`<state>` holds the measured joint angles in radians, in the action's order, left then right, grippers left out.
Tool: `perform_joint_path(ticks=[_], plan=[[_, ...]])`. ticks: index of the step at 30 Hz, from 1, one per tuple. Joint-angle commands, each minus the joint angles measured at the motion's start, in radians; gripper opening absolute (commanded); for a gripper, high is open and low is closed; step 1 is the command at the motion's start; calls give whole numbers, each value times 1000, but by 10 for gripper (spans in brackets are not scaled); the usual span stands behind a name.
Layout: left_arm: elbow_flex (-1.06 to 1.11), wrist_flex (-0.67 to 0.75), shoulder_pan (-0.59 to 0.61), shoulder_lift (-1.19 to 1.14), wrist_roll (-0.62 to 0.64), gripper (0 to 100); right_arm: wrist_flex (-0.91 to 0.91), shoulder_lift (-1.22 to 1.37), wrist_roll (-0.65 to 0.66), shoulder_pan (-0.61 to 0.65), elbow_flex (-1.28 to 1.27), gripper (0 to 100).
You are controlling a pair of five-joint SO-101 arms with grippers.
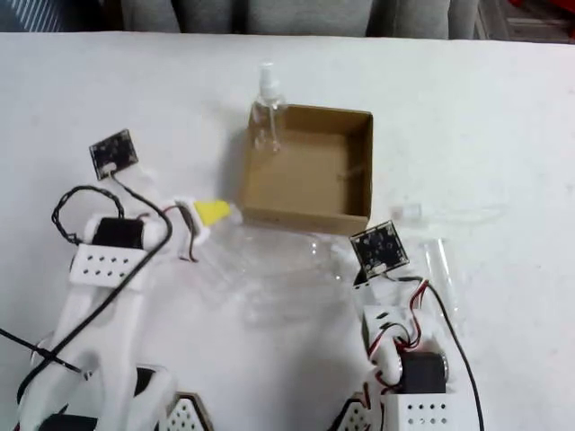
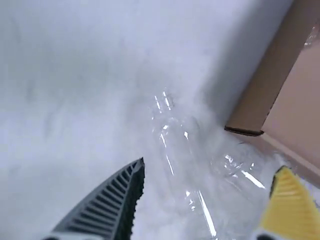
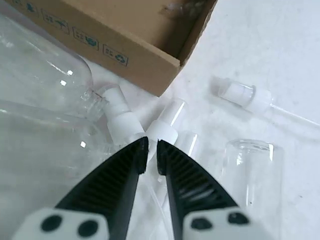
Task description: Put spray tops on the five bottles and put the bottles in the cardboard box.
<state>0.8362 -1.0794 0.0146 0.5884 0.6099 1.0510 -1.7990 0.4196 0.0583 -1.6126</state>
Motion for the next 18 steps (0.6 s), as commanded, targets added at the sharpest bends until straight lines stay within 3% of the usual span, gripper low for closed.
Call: perform_joint_path(ticks=[1, 7, 12, 18], plan=[[-20, 37, 35, -2, 17, 373, -22, -1, 12, -5, 9, 16], [-25, 35, 111, -2, 28, 373, -22, -1, 9, -5, 9, 16], [-23, 31, 99, -10, 28, 369, -22, -1, 9, -5, 9, 16], [-74, 37, 85, -171, 23, 193, -22, -1, 11, -5, 9, 16]])
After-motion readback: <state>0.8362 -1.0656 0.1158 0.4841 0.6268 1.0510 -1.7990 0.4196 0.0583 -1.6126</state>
